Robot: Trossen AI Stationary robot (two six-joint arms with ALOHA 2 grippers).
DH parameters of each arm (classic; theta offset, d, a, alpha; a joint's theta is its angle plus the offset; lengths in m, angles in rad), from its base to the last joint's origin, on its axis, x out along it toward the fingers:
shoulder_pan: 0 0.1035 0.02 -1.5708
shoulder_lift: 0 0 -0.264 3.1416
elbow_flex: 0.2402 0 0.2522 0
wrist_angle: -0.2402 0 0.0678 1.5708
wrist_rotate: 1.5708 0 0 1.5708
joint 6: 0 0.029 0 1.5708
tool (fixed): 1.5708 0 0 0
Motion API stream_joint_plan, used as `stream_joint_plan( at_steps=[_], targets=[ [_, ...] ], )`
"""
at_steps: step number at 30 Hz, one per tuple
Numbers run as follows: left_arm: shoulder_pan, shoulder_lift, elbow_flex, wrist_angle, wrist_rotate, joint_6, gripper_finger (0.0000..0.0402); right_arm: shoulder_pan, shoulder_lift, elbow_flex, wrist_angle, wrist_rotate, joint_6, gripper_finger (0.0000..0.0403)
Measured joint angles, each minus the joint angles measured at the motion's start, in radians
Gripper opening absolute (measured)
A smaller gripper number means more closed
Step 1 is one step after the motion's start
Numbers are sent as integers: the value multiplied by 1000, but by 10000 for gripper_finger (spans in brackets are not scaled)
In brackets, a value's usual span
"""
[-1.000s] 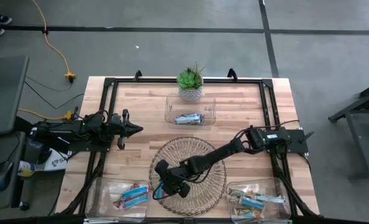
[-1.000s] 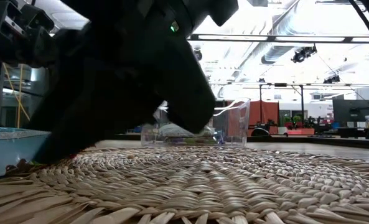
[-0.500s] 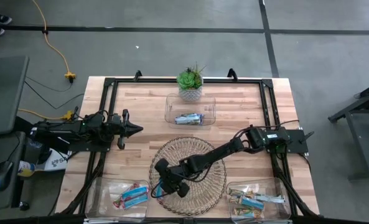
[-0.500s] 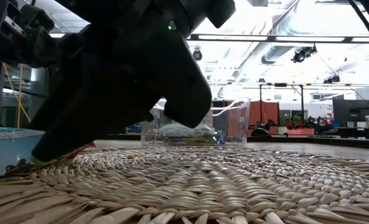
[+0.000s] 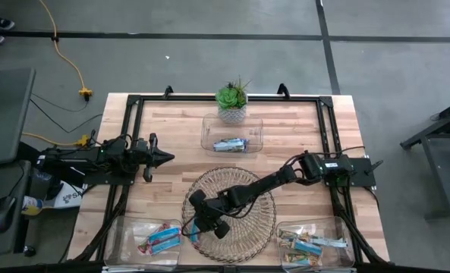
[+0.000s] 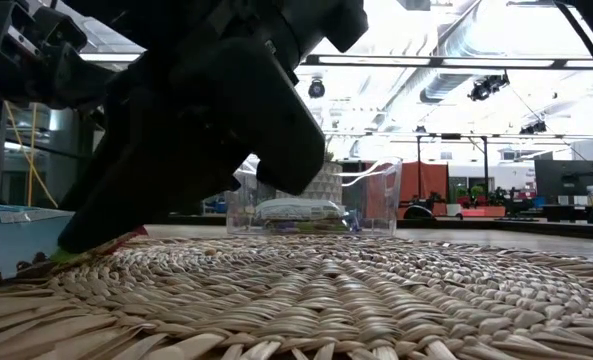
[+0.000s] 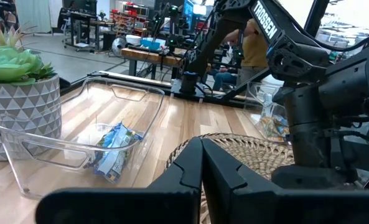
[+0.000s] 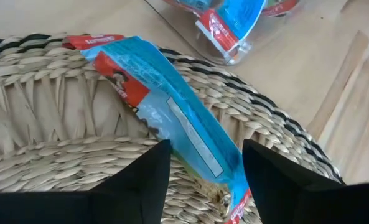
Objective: Pick and place Granola Bars by type
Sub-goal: Put the red granola bar into the bottom left transparent bin
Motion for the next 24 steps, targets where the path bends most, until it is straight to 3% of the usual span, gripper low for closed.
stream_joint_plan(
  at_steps=[9, 24],
  targets=[
    [0, 0, 0, 0, 0, 0, 1, -3, 12, 0, -16, -42, 2, 171],
    [0, 0, 0, 0, 0, 0, 1, -1, 18, 0, -10, -7, 70, 127]
  ],
)
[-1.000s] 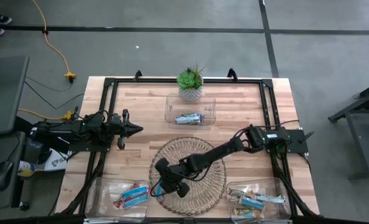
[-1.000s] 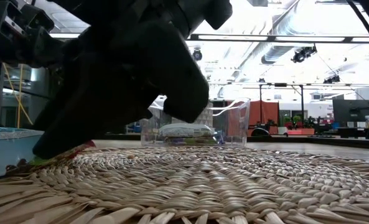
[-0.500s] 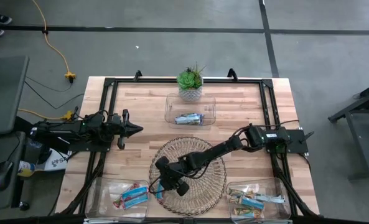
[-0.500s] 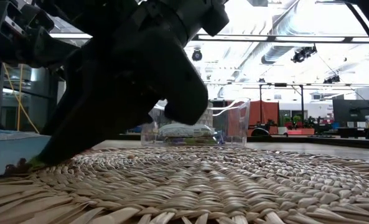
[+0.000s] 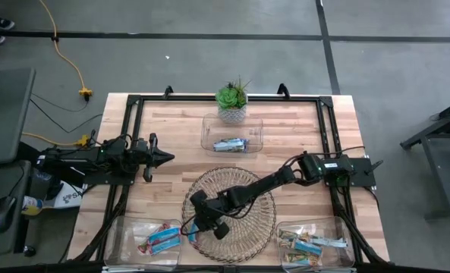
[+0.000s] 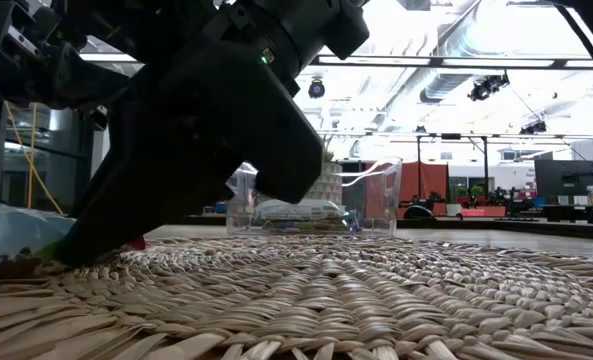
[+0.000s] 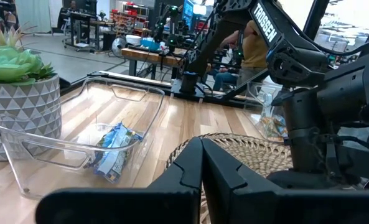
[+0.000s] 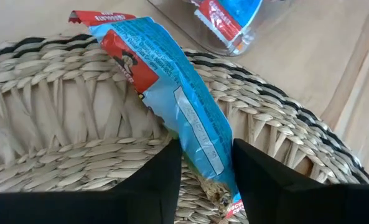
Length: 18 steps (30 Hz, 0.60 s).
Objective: Pick and place Granola Bars by type
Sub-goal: Put the red granola bar into the bottom left transparent bin
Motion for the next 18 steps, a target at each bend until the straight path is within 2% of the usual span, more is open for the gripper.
stream_joint_plan(
  at_steps=[12, 18],
  targets=[
    [0, 0, 0, 0, 0, 0, 1, 1, 1, 0, 0, 23, 44, 85],
    [0, 0, 0, 0, 0, 0, 1, 6, -7, 0, -8, 24, 45, 77]
  ],
)
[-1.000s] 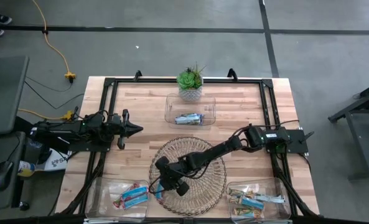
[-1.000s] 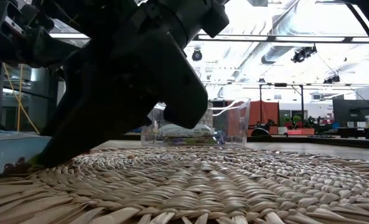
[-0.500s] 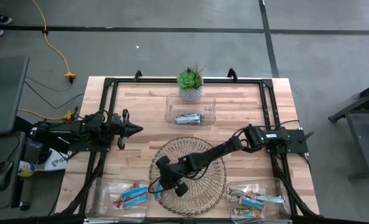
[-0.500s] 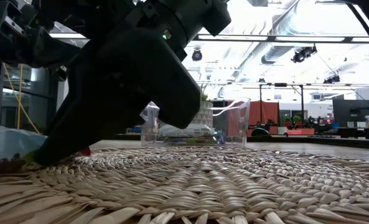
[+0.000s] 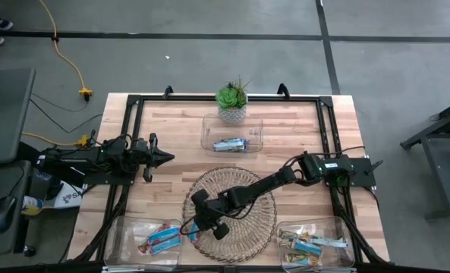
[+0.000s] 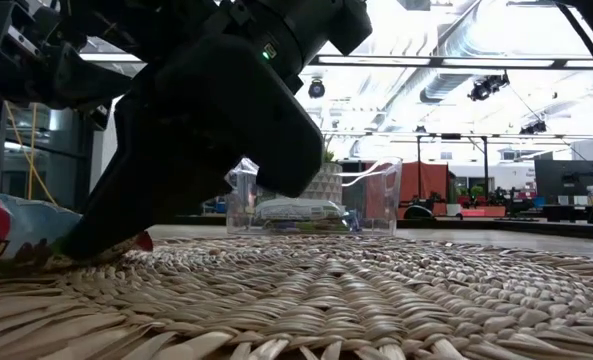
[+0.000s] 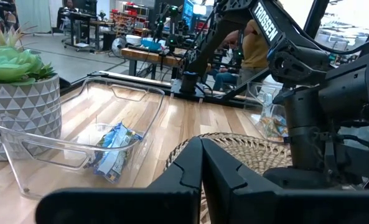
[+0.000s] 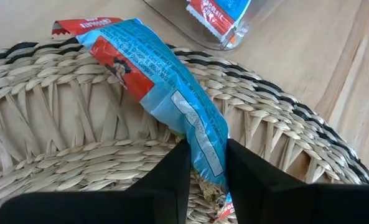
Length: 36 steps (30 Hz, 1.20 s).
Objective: Pick and place Granola Bars by type
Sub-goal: Put the red granola bar into the bottom left transparent bin
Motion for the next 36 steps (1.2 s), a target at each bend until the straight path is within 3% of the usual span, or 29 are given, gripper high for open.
stream_joint_plan(
  at_steps=[15, 28, 36],
  targets=[
    [0, 0, 0, 0, 0, 0, 1, 44, -70, -1, 15, 25, 6, 77],
    [0, 0, 0, 0, 1, 0, 1, 89, -138, -1, 128, -96, 218, 77],
    [0, 1, 0, 0, 2, 0, 1, 93, -152, 0, 347, -186, 398, 77]
  ],
)
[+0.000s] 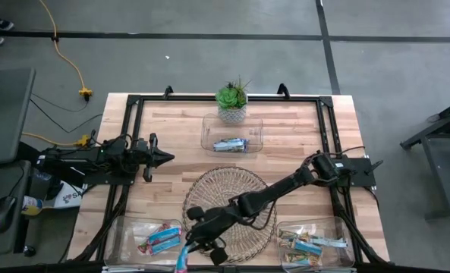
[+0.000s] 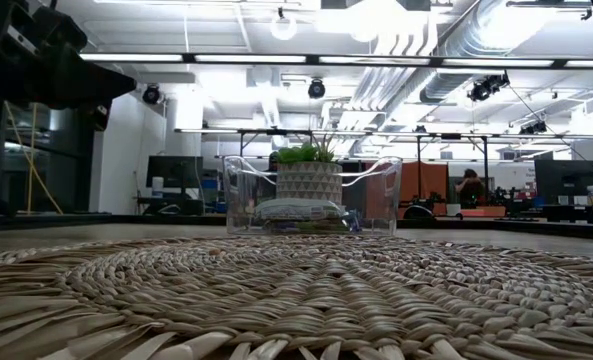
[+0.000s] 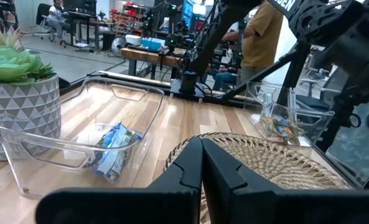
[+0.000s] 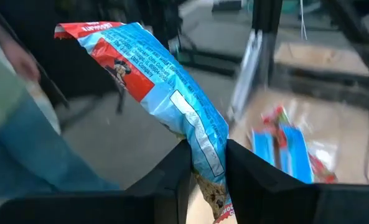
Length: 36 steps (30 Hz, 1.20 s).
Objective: Pick and place Granola Bars by type
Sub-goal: Put the red granola bar into the bottom left transparent bin
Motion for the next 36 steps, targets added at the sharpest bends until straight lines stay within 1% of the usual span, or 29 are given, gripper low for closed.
stream_joint_plan(
  at_steps=[5, 8, 12, 15, 17, 21, 32, 34, 36],
  targets=[
    [0, 0, 0, 0, -1, 0, 1, -5, 0, 0, 126, -2, 111, 77],
    [0, 0, 0, 0, -1, 0, 1, -14, 0, 0, 218, 5, 208, 77],
    [0, 0, 0, 0, -1, 0, 1, -23, 0, 1, 301, 53, 290, 77],
    [0, 0, 0, 0, -1, 0, 1, -27, -1, 1, 360, 123, 323, 77],
    [0, 0, 0, 0, -1, 0, 1, -27, -1, 2, 364, 171, 338, 77],
    [0, 0, 0, 0, -1, 0, 1, -27, -1, 1, 383, 229, 361, 77],
    [0, 0, 0, 0, -1, 0, 1, -26, 9, 7, 324, 282, 388, 77],
    [0, 0, 0, 0, -1, 0, 1, -27, 35, 45, 301, 278, 389, 77],
    [0, 0, 0, 0, -2, 0, 1, -27, 79, 111, 269, 260, 389, 77]
  ],
)
